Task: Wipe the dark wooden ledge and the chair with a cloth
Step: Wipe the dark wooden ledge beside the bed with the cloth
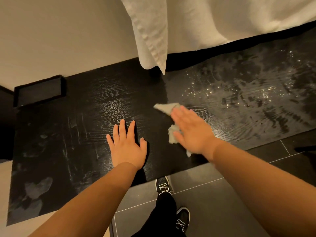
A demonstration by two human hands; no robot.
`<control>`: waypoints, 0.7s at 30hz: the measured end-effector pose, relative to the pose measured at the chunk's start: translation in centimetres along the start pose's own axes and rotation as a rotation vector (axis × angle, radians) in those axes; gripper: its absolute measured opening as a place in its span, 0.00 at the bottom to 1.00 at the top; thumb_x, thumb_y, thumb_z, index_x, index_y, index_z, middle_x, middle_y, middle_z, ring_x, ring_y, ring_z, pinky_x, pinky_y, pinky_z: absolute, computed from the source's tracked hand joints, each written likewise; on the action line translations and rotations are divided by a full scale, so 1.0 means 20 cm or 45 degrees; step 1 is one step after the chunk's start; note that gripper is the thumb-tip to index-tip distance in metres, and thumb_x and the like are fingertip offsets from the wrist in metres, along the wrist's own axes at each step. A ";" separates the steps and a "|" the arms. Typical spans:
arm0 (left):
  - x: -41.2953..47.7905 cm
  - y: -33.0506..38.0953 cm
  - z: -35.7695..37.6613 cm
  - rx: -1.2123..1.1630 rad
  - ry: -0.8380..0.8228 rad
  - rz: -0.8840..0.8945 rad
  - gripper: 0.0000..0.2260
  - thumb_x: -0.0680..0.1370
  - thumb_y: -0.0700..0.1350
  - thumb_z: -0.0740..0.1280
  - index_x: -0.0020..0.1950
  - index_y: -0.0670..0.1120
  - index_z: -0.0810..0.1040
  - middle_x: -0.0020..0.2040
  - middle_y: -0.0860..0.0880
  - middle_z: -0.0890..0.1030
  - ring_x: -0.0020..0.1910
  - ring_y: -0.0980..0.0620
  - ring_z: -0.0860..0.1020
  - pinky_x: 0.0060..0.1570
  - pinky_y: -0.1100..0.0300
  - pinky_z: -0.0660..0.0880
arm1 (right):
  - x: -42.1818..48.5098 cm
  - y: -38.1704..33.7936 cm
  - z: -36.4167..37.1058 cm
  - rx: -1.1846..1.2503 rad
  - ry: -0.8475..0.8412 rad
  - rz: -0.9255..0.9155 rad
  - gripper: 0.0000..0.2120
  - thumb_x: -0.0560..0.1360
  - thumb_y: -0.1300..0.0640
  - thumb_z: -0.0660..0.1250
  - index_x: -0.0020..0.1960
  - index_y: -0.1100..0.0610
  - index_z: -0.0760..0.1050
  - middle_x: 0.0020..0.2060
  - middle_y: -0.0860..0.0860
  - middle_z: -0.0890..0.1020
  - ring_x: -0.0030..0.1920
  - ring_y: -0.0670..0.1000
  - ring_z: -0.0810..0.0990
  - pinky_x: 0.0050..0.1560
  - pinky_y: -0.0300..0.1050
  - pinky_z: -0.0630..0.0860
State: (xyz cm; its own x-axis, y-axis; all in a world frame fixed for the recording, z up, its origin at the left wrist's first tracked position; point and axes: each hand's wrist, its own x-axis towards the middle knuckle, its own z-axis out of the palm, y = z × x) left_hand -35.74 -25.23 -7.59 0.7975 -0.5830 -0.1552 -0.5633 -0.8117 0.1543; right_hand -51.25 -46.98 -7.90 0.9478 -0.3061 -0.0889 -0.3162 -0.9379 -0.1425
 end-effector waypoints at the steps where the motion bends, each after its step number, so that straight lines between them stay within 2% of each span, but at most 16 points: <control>1: 0.00 0.00 0.00 0.000 0.004 0.000 0.32 0.81 0.61 0.53 0.85 0.56 0.56 0.86 0.48 0.50 0.85 0.43 0.46 0.82 0.37 0.43 | 0.02 0.07 -0.02 -0.008 -0.011 0.135 0.36 0.81 0.42 0.52 0.84 0.59 0.51 0.83 0.55 0.56 0.83 0.57 0.51 0.81 0.61 0.55; 4: 0.00 0.00 0.00 0.014 0.010 -0.002 0.31 0.81 0.61 0.54 0.85 0.56 0.56 0.86 0.48 0.50 0.85 0.43 0.46 0.82 0.37 0.44 | 0.05 0.05 -0.04 -0.056 -0.010 0.380 0.37 0.82 0.40 0.47 0.83 0.62 0.51 0.82 0.59 0.55 0.83 0.59 0.49 0.82 0.59 0.51; 5: 0.00 0.00 0.01 0.011 0.012 -0.002 0.32 0.81 0.61 0.54 0.85 0.56 0.57 0.86 0.48 0.51 0.85 0.43 0.47 0.81 0.37 0.44 | 0.05 -0.03 -0.03 -0.052 0.021 0.347 0.38 0.82 0.40 0.48 0.83 0.64 0.52 0.82 0.61 0.57 0.83 0.61 0.50 0.82 0.58 0.50; 8: 0.00 0.00 0.01 0.015 0.033 0.002 0.32 0.80 0.62 0.52 0.84 0.56 0.58 0.86 0.48 0.52 0.85 0.43 0.48 0.81 0.36 0.46 | -0.03 -0.27 0.04 -0.054 0.029 0.040 0.37 0.82 0.40 0.51 0.83 0.63 0.54 0.82 0.60 0.56 0.83 0.59 0.49 0.82 0.57 0.48; 12: 0.01 0.00 0.01 0.028 0.024 0.005 0.32 0.81 0.61 0.54 0.84 0.56 0.57 0.86 0.48 0.51 0.85 0.43 0.48 0.81 0.36 0.46 | -0.03 -0.15 0.01 -0.033 -0.038 -0.146 0.35 0.83 0.40 0.51 0.84 0.59 0.54 0.83 0.55 0.54 0.84 0.55 0.47 0.82 0.56 0.51; 15: 0.01 -0.01 0.01 0.030 0.023 0.005 0.32 0.80 0.62 0.53 0.85 0.56 0.56 0.86 0.48 0.50 0.85 0.44 0.47 0.81 0.36 0.45 | 0.07 0.03 -0.04 -0.038 -0.041 0.076 0.36 0.82 0.41 0.49 0.83 0.60 0.53 0.83 0.57 0.56 0.83 0.57 0.51 0.81 0.60 0.56; 18: 0.01 -0.01 0.02 0.031 0.008 0.008 0.32 0.80 0.62 0.51 0.85 0.56 0.55 0.86 0.48 0.49 0.85 0.45 0.45 0.81 0.36 0.44 | 0.13 0.02 -0.05 -0.043 -0.025 0.341 0.37 0.83 0.40 0.46 0.84 0.62 0.51 0.83 0.58 0.54 0.83 0.59 0.49 0.82 0.58 0.49; 19: 0.01 -0.01 0.01 0.029 0.003 0.008 0.32 0.80 0.62 0.51 0.85 0.56 0.55 0.87 0.48 0.49 0.85 0.45 0.45 0.81 0.36 0.44 | 0.13 -0.04 -0.03 -0.045 0.016 0.334 0.36 0.83 0.40 0.47 0.83 0.63 0.53 0.82 0.60 0.56 0.83 0.60 0.50 0.82 0.58 0.48; 21: 0.01 -0.01 0.01 0.030 0.003 0.008 0.32 0.80 0.62 0.51 0.85 0.56 0.55 0.87 0.48 0.48 0.85 0.45 0.45 0.81 0.36 0.43 | 0.10 -0.21 0.00 -0.054 0.083 0.164 0.35 0.83 0.41 0.52 0.82 0.64 0.57 0.81 0.61 0.60 0.82 0.60 0.53 0.82 0.56 0.48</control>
State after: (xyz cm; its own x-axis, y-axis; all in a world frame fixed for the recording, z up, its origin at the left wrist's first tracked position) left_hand -35.56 -25.26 -7.81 0.7945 -0.5880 -0.1517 -0.5733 -0.8087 0.1320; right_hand -48.05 -43.67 -7.56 0.9005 -0.4331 -0.0397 -0.4349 -0.8957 -0.0925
